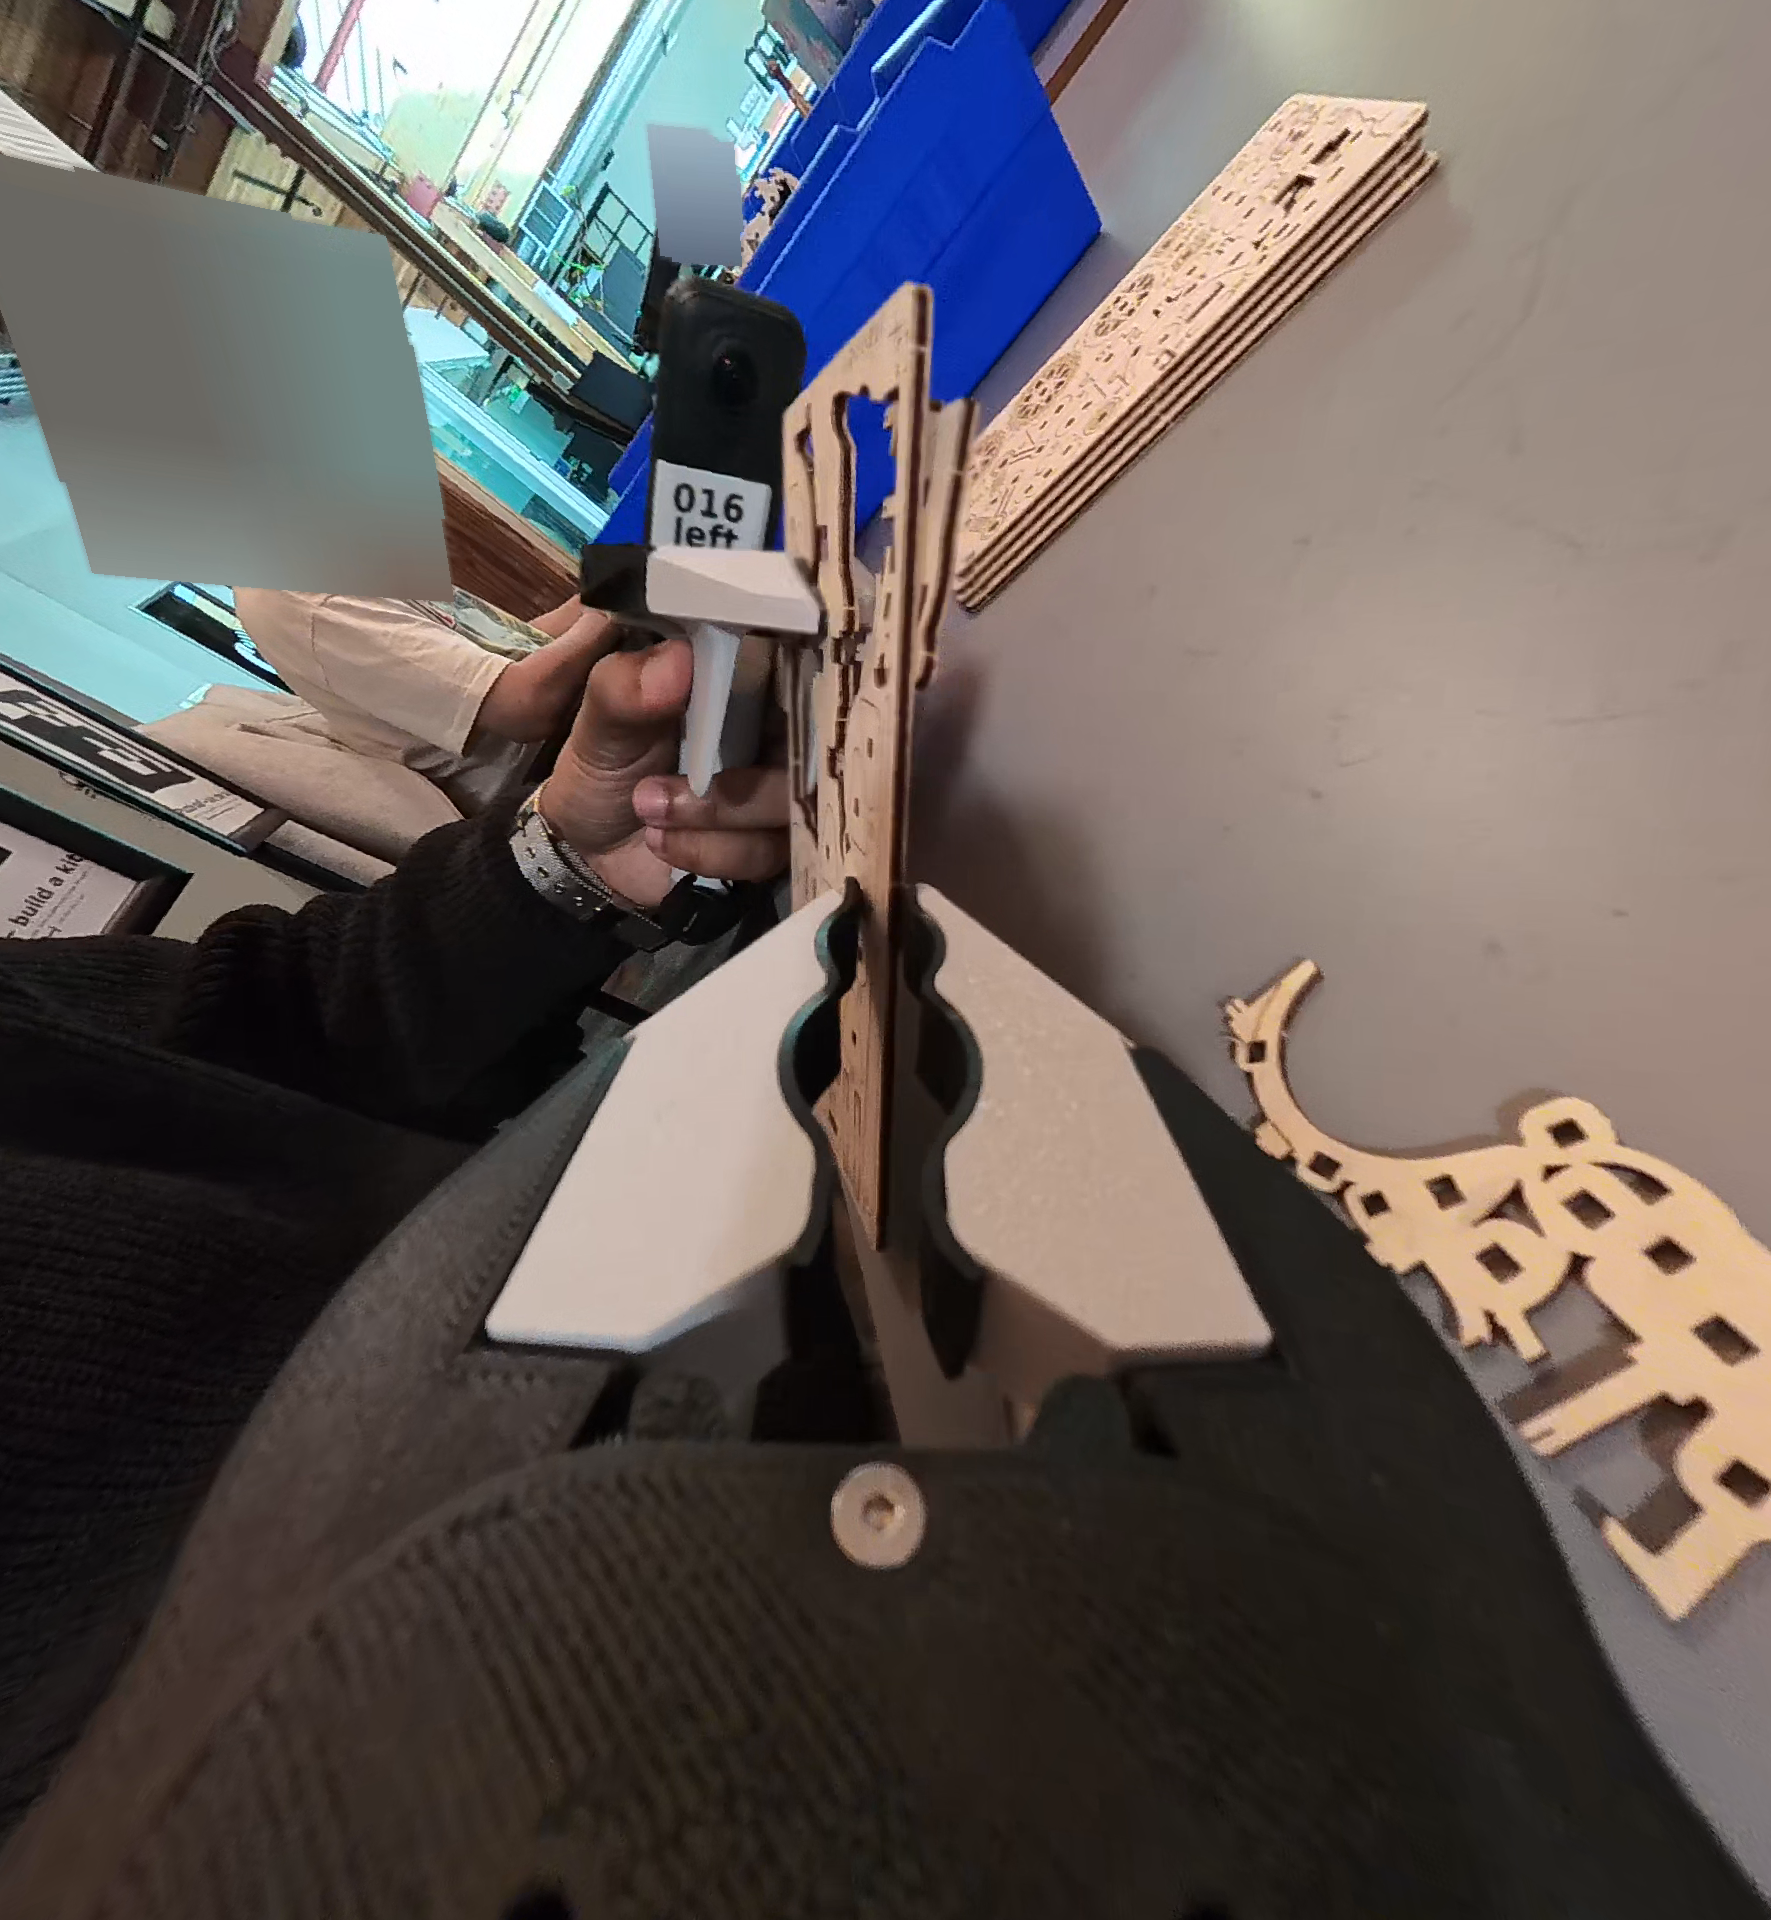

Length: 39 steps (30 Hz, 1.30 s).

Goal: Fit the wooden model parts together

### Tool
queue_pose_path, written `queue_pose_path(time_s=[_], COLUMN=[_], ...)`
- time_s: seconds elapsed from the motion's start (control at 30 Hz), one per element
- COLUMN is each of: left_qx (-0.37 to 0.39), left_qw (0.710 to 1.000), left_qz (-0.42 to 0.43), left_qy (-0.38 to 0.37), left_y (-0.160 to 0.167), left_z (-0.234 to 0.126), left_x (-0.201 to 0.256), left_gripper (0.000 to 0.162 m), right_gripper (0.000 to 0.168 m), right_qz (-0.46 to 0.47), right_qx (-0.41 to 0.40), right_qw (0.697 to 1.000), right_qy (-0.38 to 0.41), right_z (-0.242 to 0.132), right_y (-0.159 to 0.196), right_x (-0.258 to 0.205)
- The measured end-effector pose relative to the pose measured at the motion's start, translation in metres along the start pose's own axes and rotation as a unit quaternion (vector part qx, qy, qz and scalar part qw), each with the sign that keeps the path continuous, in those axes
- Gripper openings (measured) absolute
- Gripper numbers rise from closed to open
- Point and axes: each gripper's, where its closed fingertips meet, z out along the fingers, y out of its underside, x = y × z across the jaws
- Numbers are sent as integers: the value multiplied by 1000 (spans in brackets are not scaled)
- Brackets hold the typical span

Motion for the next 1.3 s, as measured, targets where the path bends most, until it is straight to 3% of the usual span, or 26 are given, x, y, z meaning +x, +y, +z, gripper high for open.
queue_pose_path(time_s=[0.13,0.33,0.43,0.5,0.57,0.73,0.97,1.3], left_qx=[11,-34,-66,-75,-79,-92,-123,-189], left_qw=[1000,999,998,997,996,993,989,978], left_qz=[-16,-24,-20,-13,-12,-16,12,44], left_qy=[9,12,16,17,39,65,83,80], left_y=[-3,13,25,28,30,32,43,67], left_z=[0,8,14,15,14,11,13,17], left_x=[1,1,3,5,11,18,28,31], left_gripper=[24,39,36,11,1,0,0,0], right_gripper=[2,1,1,1,2,20,16,6], right_qz=[14,6,19,27,29,19,69,101], right_qx=[30,80,92,94,93,121,167,126], right_qw=[999,996,995,994,993,989,980,977], right_qy=[-30,-25,-45,-53,-62,-83,-84,-138], right_z=[-3,-15,-15,-14,-14,-24,-42,-34], right_y=[-10,-27,-30,-29,-29,-41,-58,-46], right_x=[-8,-5,-10,-12,-14,-21,-6,-20])
